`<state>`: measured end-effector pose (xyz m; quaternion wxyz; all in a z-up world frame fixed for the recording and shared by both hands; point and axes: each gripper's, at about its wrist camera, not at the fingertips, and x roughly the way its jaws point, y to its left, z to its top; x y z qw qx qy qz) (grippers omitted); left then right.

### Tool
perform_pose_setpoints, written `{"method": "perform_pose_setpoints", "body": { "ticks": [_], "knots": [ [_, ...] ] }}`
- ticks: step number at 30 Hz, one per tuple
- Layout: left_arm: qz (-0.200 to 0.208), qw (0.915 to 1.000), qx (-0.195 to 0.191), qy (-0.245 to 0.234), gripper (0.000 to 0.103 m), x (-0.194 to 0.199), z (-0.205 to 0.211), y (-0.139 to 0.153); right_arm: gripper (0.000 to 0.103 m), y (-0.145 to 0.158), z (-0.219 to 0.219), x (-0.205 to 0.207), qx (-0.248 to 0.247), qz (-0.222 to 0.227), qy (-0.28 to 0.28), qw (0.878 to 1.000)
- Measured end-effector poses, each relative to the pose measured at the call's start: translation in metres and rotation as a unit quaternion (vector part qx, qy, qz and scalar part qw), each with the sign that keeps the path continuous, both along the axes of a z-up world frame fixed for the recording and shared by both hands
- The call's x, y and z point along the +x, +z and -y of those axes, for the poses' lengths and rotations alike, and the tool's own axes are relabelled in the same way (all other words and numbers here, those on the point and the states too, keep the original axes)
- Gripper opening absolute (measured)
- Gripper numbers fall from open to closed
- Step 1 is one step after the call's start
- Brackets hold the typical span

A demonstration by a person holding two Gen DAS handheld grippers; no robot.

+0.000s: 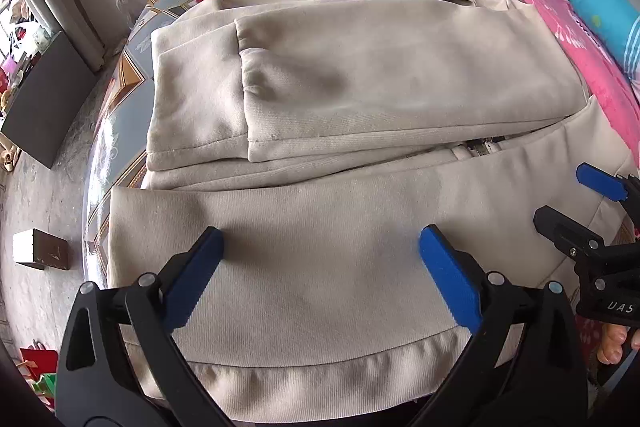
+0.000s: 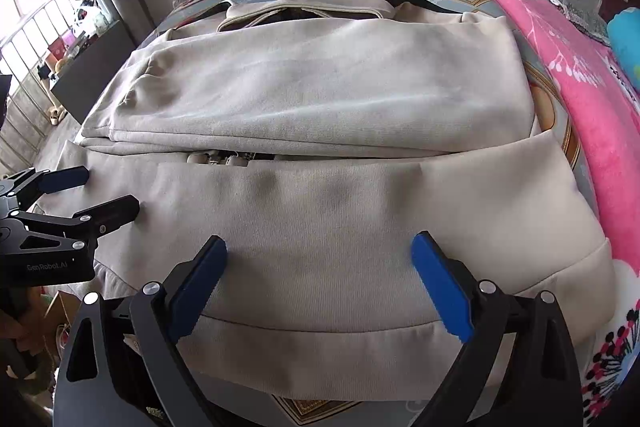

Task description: Fold large clothes

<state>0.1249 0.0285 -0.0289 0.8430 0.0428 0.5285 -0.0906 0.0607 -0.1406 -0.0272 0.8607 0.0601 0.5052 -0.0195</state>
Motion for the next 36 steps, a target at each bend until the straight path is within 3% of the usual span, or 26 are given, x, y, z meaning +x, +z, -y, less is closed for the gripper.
{"method": "perform_pose_setpoints", "body": {
  "ticks": [27, 31, 36],
  "knots": [
    [-0.01, 0.9999, 0.003, 0.01, 0.096, 0.002, -0.001, 0.0, 0.094, 0.0, 0.002, -0.002, 0.016, 0.006, 0.005, 1.0],
    [0.0, 1.0, 0.004, 0.006, 0.096, 0.0, -0.001, -0.001, 0.094, 0.01, -0.005, -0.001, -0.022, 0.016, -0.004, 1.0],
    [-0.003, 1.0, 0.004, 0.0, 0.096, -0.001, 0.0, -0.001, 0.094, 0.022, -0.014, 0.002, -0.027, 0.032, 0.013, 0.999]
  ]
}}
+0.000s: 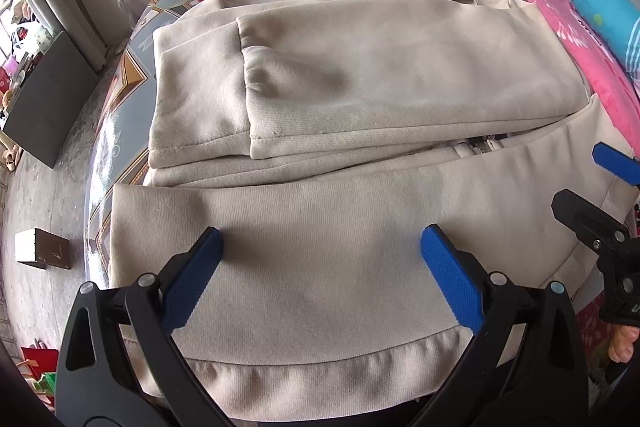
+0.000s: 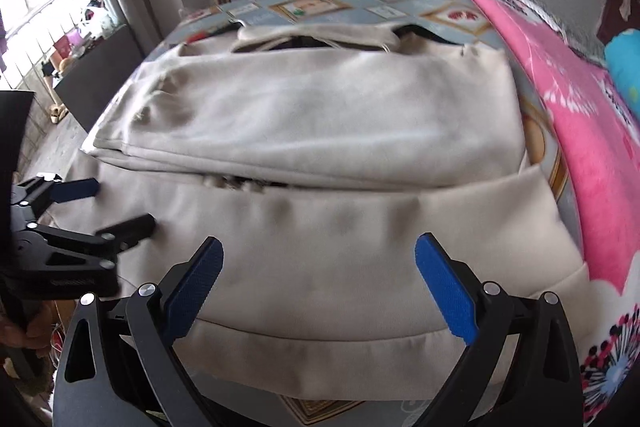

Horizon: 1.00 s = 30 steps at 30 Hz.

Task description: Fold large clothes

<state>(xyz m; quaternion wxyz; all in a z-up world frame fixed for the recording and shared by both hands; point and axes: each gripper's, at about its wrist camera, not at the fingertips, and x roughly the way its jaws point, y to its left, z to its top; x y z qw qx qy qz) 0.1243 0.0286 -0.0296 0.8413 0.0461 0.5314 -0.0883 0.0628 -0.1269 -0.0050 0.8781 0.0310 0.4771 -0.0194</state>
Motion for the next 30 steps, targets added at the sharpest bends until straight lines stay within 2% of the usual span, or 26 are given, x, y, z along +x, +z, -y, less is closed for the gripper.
{"method": "perform_pose_setpoints", "body": {
  "ticks": [3, 8, 13, 18, 22, 25, 27, 30],
  "knots": [
    [0.008, 1.0, -0.002, -0.002, 0.096, -0.002, -0.003, 0.005, 0.094, 0.001, -0.003, 0.0, -0.005, 0.0, 0.006, 1.0],
    [0.078, 0.9967, -0.021, 0.0, 0.096, -0.031, -0.026, 0.034, 0.094, 0.006, -0.004, -0.009, 0.037, 0.014, 0.024, 0.999],
    [0.104, 0.9941, -0.025, 0.017, 0.096, -0.062, -0.057, 0.047, 0.094, 0.002, -0.016, -0.004, 0.068, 0.009, 0.051, 0.996],
    [0.117, 0.9919, -0.031, 0.038, 0.093, -0.072, -0.078, 0.047, 0.089, -0.007, -0.027, 0.006, 0.086, -0.015, 0.067, 0.994],
    [0.118, 0.9914, -0.037, 0.042, 0.078, -0.068, -0.096, 0.045, 0.083, -0.017, -0.029, 0.009, 0.087, -0.034, 0.054, 0.994],
    [0.094, 0.9933, -0.037, 0.056, 0.063, -0.057, -0.11, 0.037, 0.082, -0.017, -0.03, 0.01, 0.086, -0.036, 0.047, 0.995],
    [0.079, 0.9937, -0.05, 0.061, 0.05, -0.053, -0.118, 0.032, 0.082, -0.017, -0.029, 0.011, 0.085, -0.039, 0.042, 0.995],
    [0.069, 0.9932, -0.072, 0.061, 0.039, -0.053, -0.125, 0.029, 0.081, -0.018, -0.029, 0.012, 0.086, -0.044, 0.037, 0.995]
  ]
}}
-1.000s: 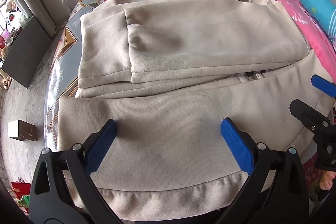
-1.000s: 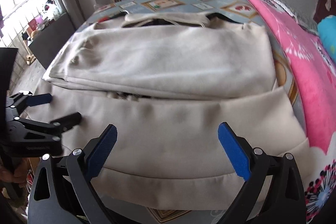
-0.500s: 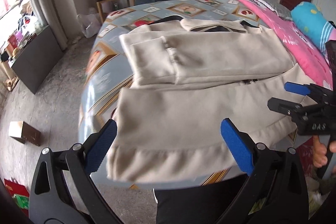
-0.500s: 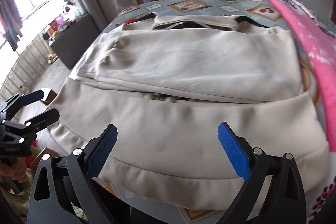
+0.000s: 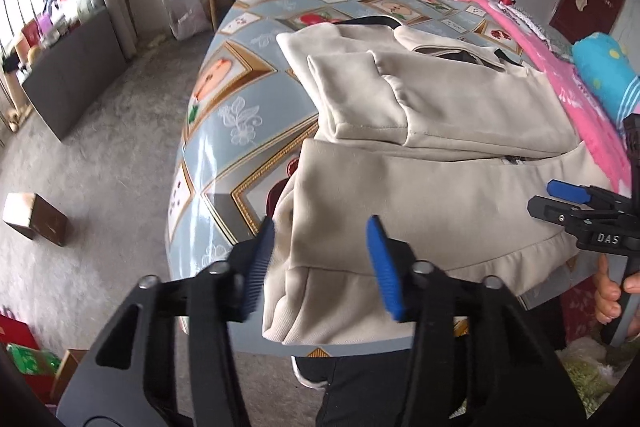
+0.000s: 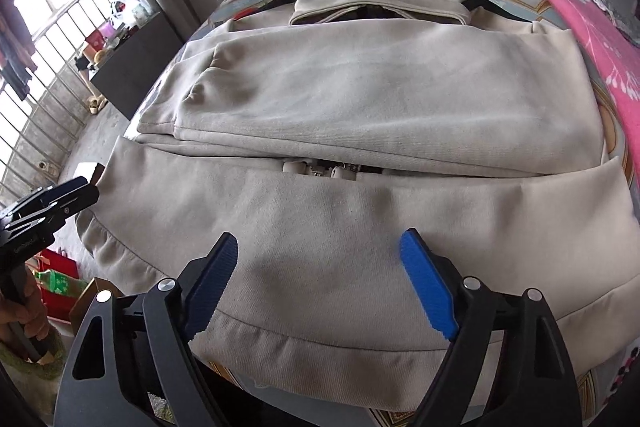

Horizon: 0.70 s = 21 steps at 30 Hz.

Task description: Fold large clothes

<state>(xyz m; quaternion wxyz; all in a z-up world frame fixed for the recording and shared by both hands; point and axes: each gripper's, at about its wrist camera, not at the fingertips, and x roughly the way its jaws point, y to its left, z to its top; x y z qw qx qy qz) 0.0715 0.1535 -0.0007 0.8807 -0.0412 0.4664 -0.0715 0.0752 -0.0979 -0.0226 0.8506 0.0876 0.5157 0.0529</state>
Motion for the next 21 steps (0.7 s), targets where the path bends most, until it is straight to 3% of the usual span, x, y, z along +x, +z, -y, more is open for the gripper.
{"method": "perform_pose_setpoints", "body": {
  "ticks": [3, 10, 15, 19, 21],
  "knots": [
    [-0.007, 0.9998, -0.018, -0.008, 0.031, 0.004, -0.004, -0.004, 0.081, -0.001, -0.003, 0.002, -0.01, -0.004, 0.0, 1.0],
    [-0.048, 0.9964, -0.069, -0.013, 0.03, 0.024, -0.016, -0.027, 0.081, -0.002, -0.008, 0.003, -0.035, -0.005, -0.002, 0.999],
    [-0.047, 0.9935, -0.102, -0.017, 0.03, 0.029, -0.023, -0.029, 0.081, 0.0, -0.008, 0.003, -0.034, -0.006, -0.008, 0.999],
    [-0.014, 0.9956, -0.085, -0.037, 0.017, 0.022, -0.016, -0.017, 0.075, 0.014, -0.004, 0.003, 0.018, -0.003, -0.014, 1.0],
    [0.006, 0.9969, -0.059, -0.052, 0.012, 0.016, -0.01, -0.008, 0.075, 0.023, -0.001, 0.005, 0.096, -0.004, -0.011, 0.995]
  ]
}}
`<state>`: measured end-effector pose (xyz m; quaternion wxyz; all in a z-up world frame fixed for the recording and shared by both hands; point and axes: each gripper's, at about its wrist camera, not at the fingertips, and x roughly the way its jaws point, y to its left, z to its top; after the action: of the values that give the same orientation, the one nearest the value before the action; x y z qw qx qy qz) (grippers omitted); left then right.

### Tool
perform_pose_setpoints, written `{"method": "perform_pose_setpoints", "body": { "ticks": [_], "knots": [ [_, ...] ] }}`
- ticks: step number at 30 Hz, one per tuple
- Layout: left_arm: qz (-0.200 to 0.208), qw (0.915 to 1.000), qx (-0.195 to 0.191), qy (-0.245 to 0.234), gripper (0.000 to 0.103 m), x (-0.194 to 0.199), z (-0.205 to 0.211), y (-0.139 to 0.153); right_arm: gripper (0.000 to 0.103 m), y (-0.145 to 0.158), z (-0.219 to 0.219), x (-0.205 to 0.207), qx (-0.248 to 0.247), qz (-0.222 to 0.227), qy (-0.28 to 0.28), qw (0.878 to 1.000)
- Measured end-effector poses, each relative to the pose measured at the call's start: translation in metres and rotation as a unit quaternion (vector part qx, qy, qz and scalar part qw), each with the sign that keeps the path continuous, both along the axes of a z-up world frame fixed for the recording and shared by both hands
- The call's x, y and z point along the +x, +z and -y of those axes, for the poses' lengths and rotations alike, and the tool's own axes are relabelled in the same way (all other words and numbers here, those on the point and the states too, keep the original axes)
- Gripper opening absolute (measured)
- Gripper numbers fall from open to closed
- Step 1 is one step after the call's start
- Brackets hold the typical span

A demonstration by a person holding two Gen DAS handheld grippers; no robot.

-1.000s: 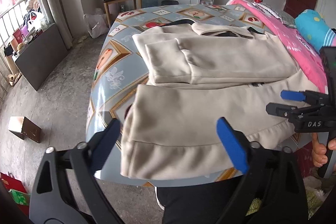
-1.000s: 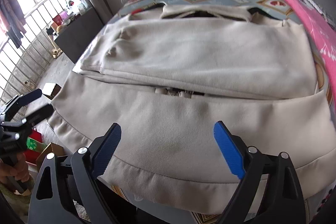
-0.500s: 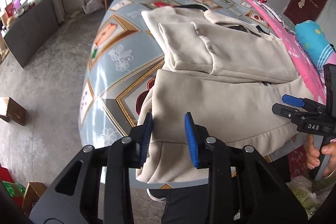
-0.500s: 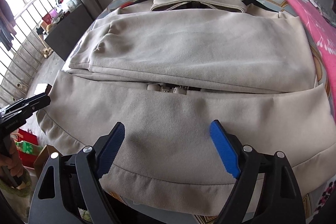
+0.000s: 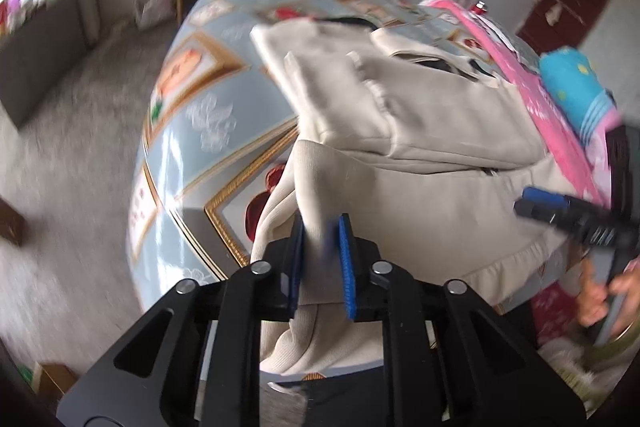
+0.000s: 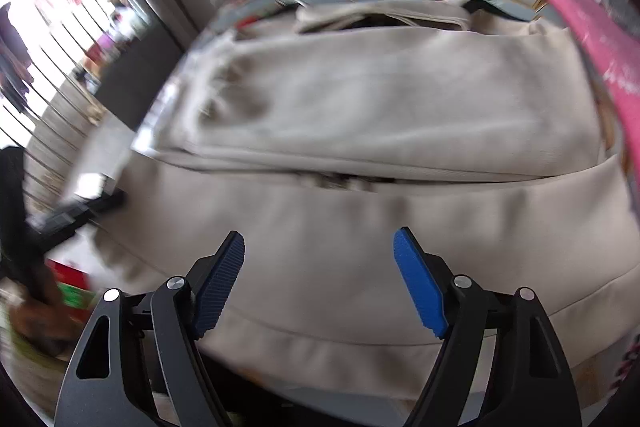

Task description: Fold large clothes

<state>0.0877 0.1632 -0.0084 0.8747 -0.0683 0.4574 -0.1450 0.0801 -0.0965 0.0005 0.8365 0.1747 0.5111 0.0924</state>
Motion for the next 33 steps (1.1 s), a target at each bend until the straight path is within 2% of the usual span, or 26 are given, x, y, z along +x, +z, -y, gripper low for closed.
{"method": "perform_pose_setpoints", "body": {
  "ticks": [2, 4, 7, 11, 12, 15, 18, 19, 20, 22, 23, 26, 28, 29, 30, 33],
  "knots": [
    [0.027, 0.9989, 0.033, -0.019, 0.008, -0.01, 0.012, 0.011, 0.074, 0.002, 0.001, 0.006, 0.09, -0.017, 0.002, 0.996],
    [0.053, 0.9965, 0.048, -0.044, 0.008, -0.023, 0.024, 0.021, 0.074, 0.0, -0.002, 0.016, 0.173, -0.043, 0.008, 0.984],
    [0.073, 0.9921, 0.065, -0.079, 0.008, -0.037, 0.039, 0.028, 0.074, -0.018, -0.013, 0.037, 0.303, -0.116, 0.012, 0.946],
    [0.096, 0.9836, 0.088, -0.124, 0.008, -0.053, 0.057, 0.032, 0.074, -0.042, -0.018, 0.055, 0.383, -0.183, -0.022, 0.905],
    [0.1, 0.9816, 0.091, -0.135, 0.008, -0.056, 0.06, 0.033, 0.074, -0.047, -0.02, 0.058, 0.39, -0.195, -0.03, 0.899],
    [0.106, 0.9762, 0.1, -0.161, 0.008, -0.065, 0.068, 0.032, 0.071, -0.057, -0.025, 0.066, 0.382, -0.223, -0.039, 0.896],
    [0.107, 0.971, 0.112, -0.182, 0.008, -0.072, 0.075, 0.029, 0.058, -0.064, -0.032, 0.069, 0.366, -0.241, -0.04, 0.898],
    [0.107, 0.9701, 0.114, -0.186, 0.008, -0.073, 0.076, 0.028, 0.048, -0.064, -0.034, 0.069, 0.361, -0.242, -0.039, 0.9],
    [0.106, 0.9693, 0.112, -0.191, 0.008, -0.075, 0.076, 0.027, 0.034, -0.065, -0.034, 0.069, 0.358, -0.243, -0.039, 0.901],
    [0.104, 0.9694, 0.108, -0.195, 0.008, -0.077, 0.077, 0.026, 0.02, -0.067, -0.036, 0.068, 0.353, -0.243, -0.038, 0.903],
    [0.102, 0.9698, 0.104, -0.195, 0.008, -0.078, 0.076, 0.025, 0.008, -0.069, -0.036, 0.067, 0.35, -0.244, -0.039, 0.904],
    [0.099, 0.9722, 0.103, -0.186, 0.011, -0.081, 0.074, 0.025, 0.006, -0.071, -0.034, 0.062, 0.347, -0.237, -0.038, 0.907],
    [0.096, 0.9737, 0.099, -0.181, 0.022, -0.08, 0.073, 0.026, 0.006, -0.07, -0.035, 0.06, 0.35, -0.235, -0.035, 0.906],
    [0.097, 0.9741, 0.1, -0.178, 0.034, -0.079, 0.074, 0.027, 0.006, -0.069, -0.035, 0.059, 0.352, -0.234, -0.035, 0.906],
    [0.1, 0.974, 0.101, -0.176, 0.041, -0.079, 0.075, 0.027, 0.006, -0.069, -0.035, 0.058, 0.352, -0.234, -0.034, 0.906],
    [0.108, 0.972, 0.112, -0.176, 0.052, -0.074, 0.082, 0.026, 0.006, -0.07, -0.039, 0.058, 0.361, -0.235, -0.033, 0.902]
  ]
}}
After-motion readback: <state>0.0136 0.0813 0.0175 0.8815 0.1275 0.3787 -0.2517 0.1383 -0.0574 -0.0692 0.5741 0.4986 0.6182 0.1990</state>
